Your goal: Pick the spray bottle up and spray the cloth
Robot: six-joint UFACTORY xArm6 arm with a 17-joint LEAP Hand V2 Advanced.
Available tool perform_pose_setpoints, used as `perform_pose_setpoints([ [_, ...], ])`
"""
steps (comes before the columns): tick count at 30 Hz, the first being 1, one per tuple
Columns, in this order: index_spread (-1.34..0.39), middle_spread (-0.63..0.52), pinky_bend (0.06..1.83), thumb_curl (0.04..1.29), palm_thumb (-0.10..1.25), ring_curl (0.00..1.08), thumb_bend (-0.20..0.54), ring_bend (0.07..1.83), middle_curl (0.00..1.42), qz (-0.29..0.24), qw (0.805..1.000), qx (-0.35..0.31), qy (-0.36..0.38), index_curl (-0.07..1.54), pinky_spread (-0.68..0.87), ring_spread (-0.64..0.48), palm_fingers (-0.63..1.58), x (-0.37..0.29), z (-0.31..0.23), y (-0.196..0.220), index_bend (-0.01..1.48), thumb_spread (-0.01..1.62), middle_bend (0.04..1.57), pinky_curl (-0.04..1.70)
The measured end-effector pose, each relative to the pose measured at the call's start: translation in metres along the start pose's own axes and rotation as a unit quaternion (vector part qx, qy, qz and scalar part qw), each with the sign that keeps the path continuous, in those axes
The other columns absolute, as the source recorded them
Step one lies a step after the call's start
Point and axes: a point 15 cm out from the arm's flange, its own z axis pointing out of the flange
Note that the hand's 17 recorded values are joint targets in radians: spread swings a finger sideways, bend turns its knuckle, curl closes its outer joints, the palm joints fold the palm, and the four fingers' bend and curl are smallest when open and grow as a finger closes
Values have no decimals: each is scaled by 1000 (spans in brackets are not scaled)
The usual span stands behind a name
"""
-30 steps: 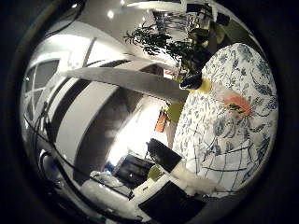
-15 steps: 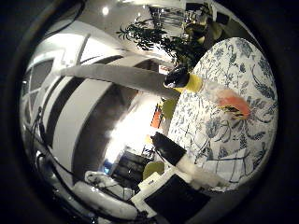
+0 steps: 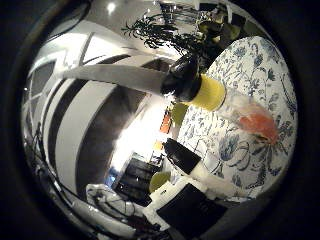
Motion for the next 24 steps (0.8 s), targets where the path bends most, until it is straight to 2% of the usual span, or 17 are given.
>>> perform_pose_setpoints([
  [3,-169,27,539,312,578,259,-26,589,378,1,1000,-5,-4,288,327,132,235,-1,12,-1,157,1008,410,216],
  [9,-163,-1,618,316,585,279,-24,668,384,-2,1000,-20,-7,285,222,45,313,-6,44,-1,159,1007,418,226],
  [13,-181,-39,643,317,592,290,-25,727,407,-9,999,-39,-15,305,153,-19,439,-18,73,1,185,1009,484,206],
  [16,-235,-97,702,323,627,315,-18,841,438,-5,998,-52,-29,333,47,-114,699,-29,97,4,212,1012,562,183],
  [19,-299,-160,889,340,691,360,-11,950,489,3,997,-65,-44,370,-182,-200,1088,-39,119,8,226,1009,660,215],
  [21,-335,-178,967,356,749,408,-9,1001,540,8,996,-73,-54,451,-305,-206,1241,-47,130,11,343,1007,758,263],
  [22,-340,-171,1005,373,796,432,-9,1039,574,10,995,-75,-59,511,-344,-200,1327,-52,135,11,463,997,858,290],
  [23,-338,-163,1025,382,819,442,-4,1058,590,11,995,-77,-62,544,-345,-196,1404,-55,139,11,537,993,906,304],
  [24,-333,-157,1067,394,848,456,-4,1089,599,10,995,-80,-66,576,-344,-194,1387,-59,143,12,613,988,933,327],
])
